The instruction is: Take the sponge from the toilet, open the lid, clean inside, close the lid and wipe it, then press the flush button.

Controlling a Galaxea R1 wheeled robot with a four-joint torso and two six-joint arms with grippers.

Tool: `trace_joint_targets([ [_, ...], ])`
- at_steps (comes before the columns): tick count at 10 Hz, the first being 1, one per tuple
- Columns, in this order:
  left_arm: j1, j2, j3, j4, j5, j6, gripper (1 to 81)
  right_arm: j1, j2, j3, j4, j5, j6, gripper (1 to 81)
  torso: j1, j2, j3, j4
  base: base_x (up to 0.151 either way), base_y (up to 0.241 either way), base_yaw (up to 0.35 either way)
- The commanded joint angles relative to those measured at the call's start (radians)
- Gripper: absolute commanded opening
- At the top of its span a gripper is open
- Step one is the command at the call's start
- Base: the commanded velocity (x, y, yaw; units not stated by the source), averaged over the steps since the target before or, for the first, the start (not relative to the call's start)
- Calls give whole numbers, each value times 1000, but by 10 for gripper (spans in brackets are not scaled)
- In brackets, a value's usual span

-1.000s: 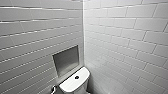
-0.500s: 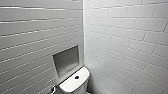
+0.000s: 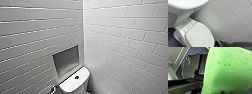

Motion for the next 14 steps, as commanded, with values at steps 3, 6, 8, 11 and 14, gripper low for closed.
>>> trace_joint_targets([
  [3, -240, 11, -9, -100, 65, 4, 811, 35, -3, 3, 2, -50, -1, 10, 0, 0, 0, 0, 0, 0, 0],
  [6, -343, 65, -79, -154, 114, 4, 811, 30, -3, 3, 7, -47, -1, 10, 0, 0, 0, 0, 0, 0, 0],
  [8, -374, 101, -126, -164, 129, 4, 811, 27, -3, 3, 7, -47, -1, 10, 0, 0, 0, 0, 0, 0, 0],
  [11, -405, 129, -164, -168, 137, 3, 811, 26, -3, 6, 5, -47, -1, 10, 0, 1, 0, 0, 0, 0, 0],
  [14, -445, 178, -221, -184, 137, 1, 10, 24, 2, 3, 1, -46, -1, 10, 0, 1, -1, 0, 0, 0, 0],
])
